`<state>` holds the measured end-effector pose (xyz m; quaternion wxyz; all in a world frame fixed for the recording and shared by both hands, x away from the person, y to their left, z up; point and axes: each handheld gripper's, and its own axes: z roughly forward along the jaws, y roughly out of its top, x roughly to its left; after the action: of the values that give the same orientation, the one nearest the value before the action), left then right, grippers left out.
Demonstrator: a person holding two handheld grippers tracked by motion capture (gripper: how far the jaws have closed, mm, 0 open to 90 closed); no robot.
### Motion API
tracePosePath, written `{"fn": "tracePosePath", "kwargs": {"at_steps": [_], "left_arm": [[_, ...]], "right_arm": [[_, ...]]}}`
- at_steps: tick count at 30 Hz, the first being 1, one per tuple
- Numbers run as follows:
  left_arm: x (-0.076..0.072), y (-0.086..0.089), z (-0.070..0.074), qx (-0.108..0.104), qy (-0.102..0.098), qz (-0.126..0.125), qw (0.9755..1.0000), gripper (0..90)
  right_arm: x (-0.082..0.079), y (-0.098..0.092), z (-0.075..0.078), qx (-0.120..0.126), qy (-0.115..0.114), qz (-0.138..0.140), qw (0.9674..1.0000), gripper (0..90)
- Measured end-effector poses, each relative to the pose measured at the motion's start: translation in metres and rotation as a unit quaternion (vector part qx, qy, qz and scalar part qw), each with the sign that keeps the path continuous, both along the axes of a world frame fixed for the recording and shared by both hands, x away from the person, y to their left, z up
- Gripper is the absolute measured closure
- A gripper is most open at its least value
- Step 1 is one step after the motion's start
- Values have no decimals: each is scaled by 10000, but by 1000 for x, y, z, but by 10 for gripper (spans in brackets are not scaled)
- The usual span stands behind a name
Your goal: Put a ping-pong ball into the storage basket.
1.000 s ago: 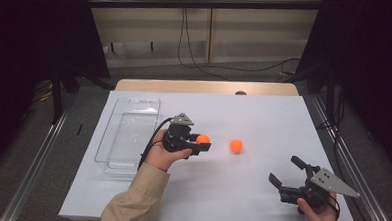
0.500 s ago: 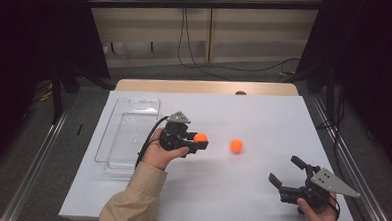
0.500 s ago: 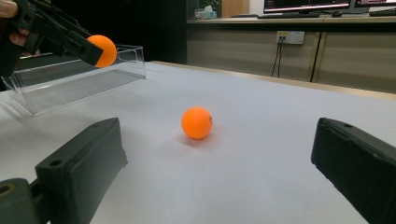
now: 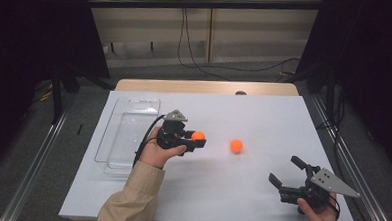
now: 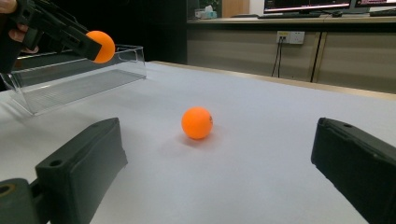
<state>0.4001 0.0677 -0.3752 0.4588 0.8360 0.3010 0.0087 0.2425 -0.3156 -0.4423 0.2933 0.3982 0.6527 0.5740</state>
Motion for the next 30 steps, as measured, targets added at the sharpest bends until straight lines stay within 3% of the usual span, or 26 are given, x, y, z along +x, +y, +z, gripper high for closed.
{"fn": "tracePosePath", "kwargs": {"at_steps": [30], "left_arm": [[3, 13, 6, -53, 65, 172, 9998, 509]], "right_arm": [[0, 1, 0, 21, 15, 3, 10000, 19]]}}
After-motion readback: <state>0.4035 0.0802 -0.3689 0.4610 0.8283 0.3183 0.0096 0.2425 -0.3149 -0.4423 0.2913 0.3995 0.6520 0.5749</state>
